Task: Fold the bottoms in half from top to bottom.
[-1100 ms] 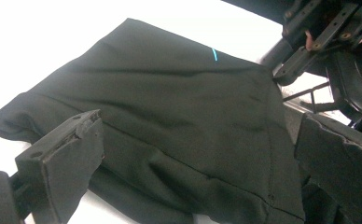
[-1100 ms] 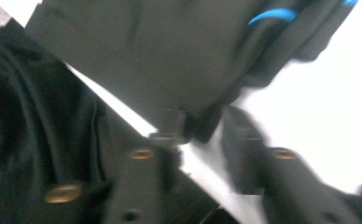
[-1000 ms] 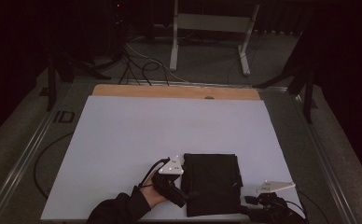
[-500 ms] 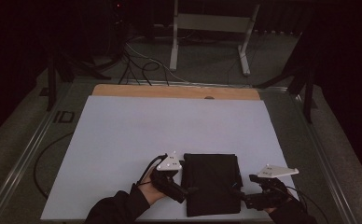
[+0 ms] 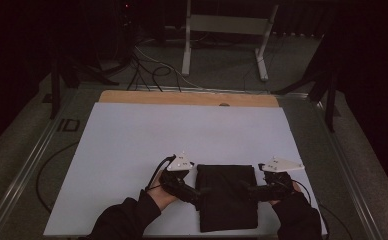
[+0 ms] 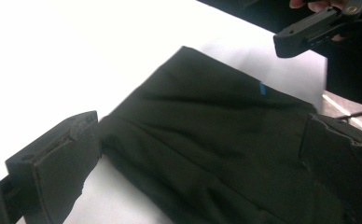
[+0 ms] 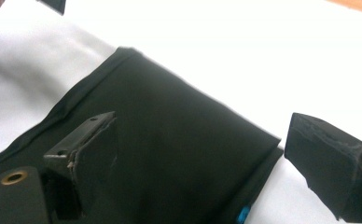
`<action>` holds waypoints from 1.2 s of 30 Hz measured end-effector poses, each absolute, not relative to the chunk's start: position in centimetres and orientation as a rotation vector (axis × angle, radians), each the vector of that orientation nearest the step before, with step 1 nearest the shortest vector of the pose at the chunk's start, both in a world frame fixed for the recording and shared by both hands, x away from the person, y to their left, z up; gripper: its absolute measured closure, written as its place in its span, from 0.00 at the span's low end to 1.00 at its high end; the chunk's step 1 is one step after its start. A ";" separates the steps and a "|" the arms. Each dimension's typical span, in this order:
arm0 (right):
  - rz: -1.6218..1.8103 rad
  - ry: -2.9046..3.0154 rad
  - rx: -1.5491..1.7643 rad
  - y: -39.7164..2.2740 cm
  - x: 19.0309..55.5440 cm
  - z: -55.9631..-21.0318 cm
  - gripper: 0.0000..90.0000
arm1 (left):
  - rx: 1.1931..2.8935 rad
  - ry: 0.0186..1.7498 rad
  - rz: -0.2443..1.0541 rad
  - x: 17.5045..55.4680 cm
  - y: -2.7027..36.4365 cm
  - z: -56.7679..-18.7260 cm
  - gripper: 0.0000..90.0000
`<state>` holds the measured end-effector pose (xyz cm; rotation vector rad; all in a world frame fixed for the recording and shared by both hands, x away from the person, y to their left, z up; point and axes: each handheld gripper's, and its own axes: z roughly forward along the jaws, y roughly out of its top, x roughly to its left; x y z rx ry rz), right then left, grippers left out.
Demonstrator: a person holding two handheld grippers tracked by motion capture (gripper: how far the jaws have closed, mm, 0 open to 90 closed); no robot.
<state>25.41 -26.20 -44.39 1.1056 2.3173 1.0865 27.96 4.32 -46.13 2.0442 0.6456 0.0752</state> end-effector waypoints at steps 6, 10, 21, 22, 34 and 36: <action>1.097 2.278 1.144 -26.2 26.8 -45.7 0.11 | 2.042 0.715 0.093 29.0 4.1 -46.8 0.00; 1.070 2.263 1.186 -26.3 27.3 -46.8 0.11 | 2.041 0.742 0.093 29.4 3.8 -47.3 0.00; 1.026 2.252 1.257 -27.0 27.4 -48.2 0.11 | 2.080 0.830 0.084 30.0 2.6 -49.3 0.00; 1.026 2.252 1.257 -27.0 27.4 -48.2 0.11 | 2.080 0.830 0.084 30.0 2.6 -49.3 0.00; 1.018 2.255 1.351 -27.1 27.4 -49.6 0.10 | 2.131 0.900 0.000 30.6 1.8 -51.5 0.00; 1.008 2.268 1.358 -27.1 27.4 -49.9 0.10 | 2.139 0.899 0.012 30.6 1.6 -51.7 0.00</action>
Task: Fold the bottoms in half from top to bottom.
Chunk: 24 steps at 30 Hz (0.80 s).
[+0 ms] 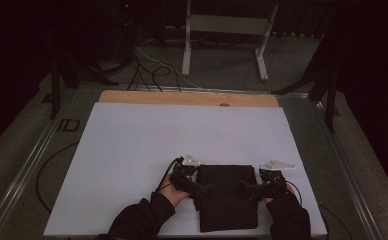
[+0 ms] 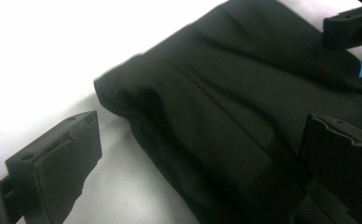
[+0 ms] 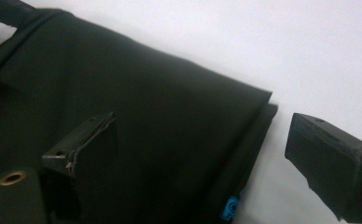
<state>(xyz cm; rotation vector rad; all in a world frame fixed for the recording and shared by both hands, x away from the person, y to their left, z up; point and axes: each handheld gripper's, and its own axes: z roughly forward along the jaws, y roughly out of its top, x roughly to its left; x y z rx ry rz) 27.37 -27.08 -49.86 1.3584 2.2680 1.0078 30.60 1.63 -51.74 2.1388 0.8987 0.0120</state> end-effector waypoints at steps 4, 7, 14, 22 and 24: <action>0.989 2.281 1.368 -27.0 27.4 -50.2 0.10 | 2.148 0.897 0.011 30.6 1.5 -52.1 0.00; 0.964 2.273 1.390 -26.9 27.7 -50.5 0.10 | 2.151 0.914 0.037 30.4 1.3 -52.3 0.00; 0.910 2.308 1.411 -26.7 28.0 -51.2 0.10 | 2.142 0.954 0.073 30.1 0.8 -52.4 0.00; 0.867 2.329 1.413 -26.2 28.2 -51.8 0.10 | 2.172 0.944 0.147 29.6 0.3 -52.5 0.00; 0.864 2.332 1.411 -26.2 28.1 -51.8 0.10 | 2.186 0.939 0.157 29.5 0.2 -52.5 0.01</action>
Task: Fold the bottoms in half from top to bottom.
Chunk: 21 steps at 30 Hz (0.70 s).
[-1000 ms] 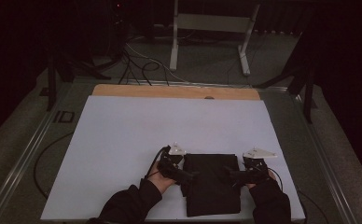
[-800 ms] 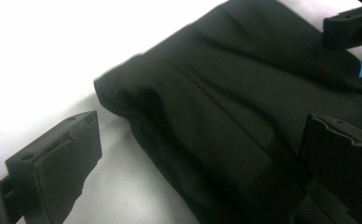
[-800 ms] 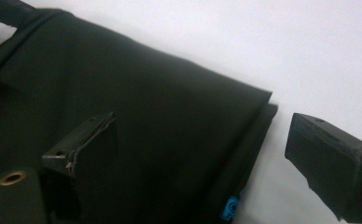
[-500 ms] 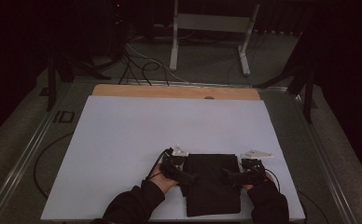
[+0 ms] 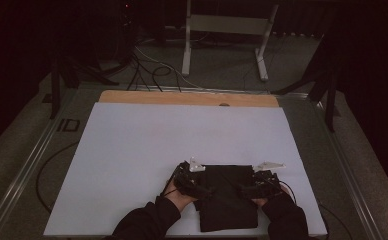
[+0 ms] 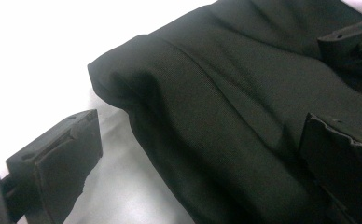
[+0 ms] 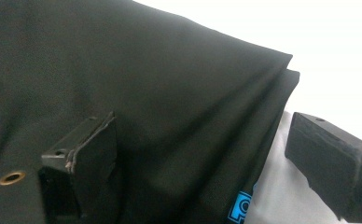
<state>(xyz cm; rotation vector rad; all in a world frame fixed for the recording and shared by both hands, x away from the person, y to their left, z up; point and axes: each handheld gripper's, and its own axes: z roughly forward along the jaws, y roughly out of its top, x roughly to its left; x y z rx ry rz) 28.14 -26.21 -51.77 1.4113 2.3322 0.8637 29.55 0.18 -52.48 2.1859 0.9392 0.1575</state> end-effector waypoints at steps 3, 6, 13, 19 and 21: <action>0.853 2.337 1.408 -26.0 28.1 -51.7 0.14 | 2.207 0.959 0.143 29.6 0.0 -52.1 0.07; 0.860 2.344 1.410 -25.9 28.0 -51.5 0.20 | 2.202 0.974 0.127 29.5 -0.1 -51.9 0.17; 0.902 2.360 1.398 -25.7 27.7 -51.3 0.41 | 2.172 0.980 0.069 29.5 0.3 -51.7 0.39; 0.938 2.400 1.375 -25.6 27.5 -51.1 0.60 | 2.164 0.963 0.001 29.4 0.2 -51.7 0.63; 0.945 2.408 1.375 -25.6 27.5 -51.1 0.66 | 2.165 0.960 -0.006 29.4 0.1 -51.8 0.68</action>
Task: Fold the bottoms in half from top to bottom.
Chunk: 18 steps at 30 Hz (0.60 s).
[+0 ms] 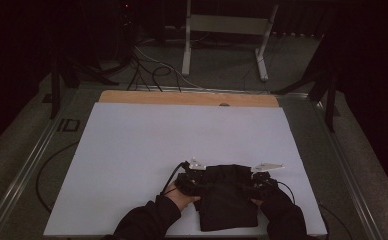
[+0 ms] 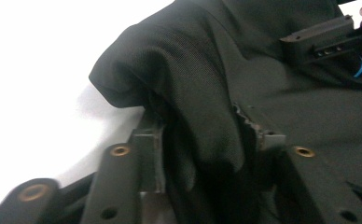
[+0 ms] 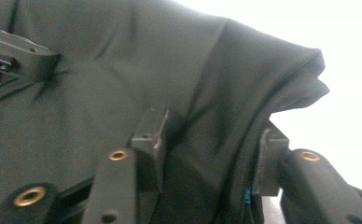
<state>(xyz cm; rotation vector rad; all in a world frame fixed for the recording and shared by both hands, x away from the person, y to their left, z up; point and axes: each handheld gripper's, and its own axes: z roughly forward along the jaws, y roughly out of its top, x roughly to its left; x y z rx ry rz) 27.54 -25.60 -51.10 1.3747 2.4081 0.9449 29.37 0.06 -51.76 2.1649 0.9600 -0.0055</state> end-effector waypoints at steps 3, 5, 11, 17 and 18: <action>0.973 2.428 1.378 -25.6 27.5 -51.1 0.74 | 2.168 0.947 -0.017 29.4 0.0 -51.8 0.71; 0.988 2.429 1.388 -25.6 27.5 -51.2 0.78 | 2.174 0.940 -0.024 29.4 0.0 -51.7 0.74; 0.948 2.421 1.341 -25.0 27.2 -50.8 0.84 | 2.173 0.934 -0.018 29.3 -0.1 -51.6 0.80; 0.974 2.404 1.318 -25.2 27.0 -50.3 0.86 | 2.177 0.910 -0.005 29.2 -0.1 -51.2 0.82; 0.978 2.400 1.315 -25.2 27.0 -50.2 0.86 | 2.175 0.906 -0.001 29.2 -0.1 -51.1 0.82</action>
